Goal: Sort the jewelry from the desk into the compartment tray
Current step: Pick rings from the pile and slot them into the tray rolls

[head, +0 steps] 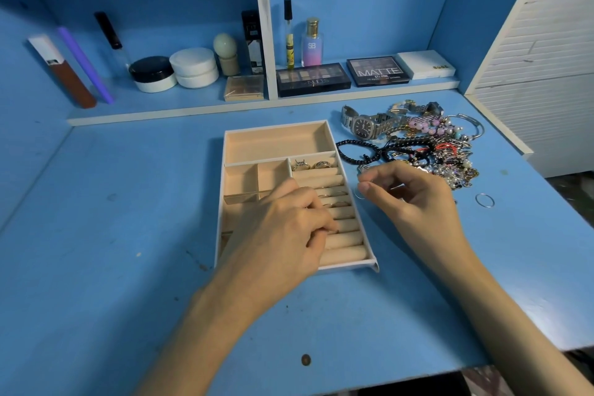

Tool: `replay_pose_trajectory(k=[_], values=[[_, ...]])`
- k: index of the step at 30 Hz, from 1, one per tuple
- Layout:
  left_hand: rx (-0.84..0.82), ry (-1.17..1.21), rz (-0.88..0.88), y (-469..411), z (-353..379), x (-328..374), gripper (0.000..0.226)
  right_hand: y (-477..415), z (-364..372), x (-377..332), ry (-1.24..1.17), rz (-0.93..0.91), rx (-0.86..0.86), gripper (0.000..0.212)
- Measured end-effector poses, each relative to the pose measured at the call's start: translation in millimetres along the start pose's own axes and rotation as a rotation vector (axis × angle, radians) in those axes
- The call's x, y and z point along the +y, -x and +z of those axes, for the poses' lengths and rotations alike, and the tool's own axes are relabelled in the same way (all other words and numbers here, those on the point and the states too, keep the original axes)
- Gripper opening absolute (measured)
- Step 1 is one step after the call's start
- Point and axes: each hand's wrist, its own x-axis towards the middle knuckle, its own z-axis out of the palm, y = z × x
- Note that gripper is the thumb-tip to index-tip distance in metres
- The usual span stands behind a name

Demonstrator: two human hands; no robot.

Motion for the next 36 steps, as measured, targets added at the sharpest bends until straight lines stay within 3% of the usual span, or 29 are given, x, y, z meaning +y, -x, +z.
replay_pose_trajectory(k=[6, 15, 36], values=[[-0.003, 0.080, -0.069, 0.9, 2.2, -5.0, 0.011, 3.7, -2.8, 0.0, -0.029, -0.089, -0.061, 0.002], [0.262, 0.217, -0.191, 3.4, 6.3, -7.5, 0.021, 9.2, -4.3, 1.6, 0.210, -0.310, -0.238, 0.007], [0.264, 0.250, -0.170, 6.3, 8.9, -9.8, 0.022, 7.7, -6.3, 4.3, 0.251, -0.222, -0.290, 0.012]])
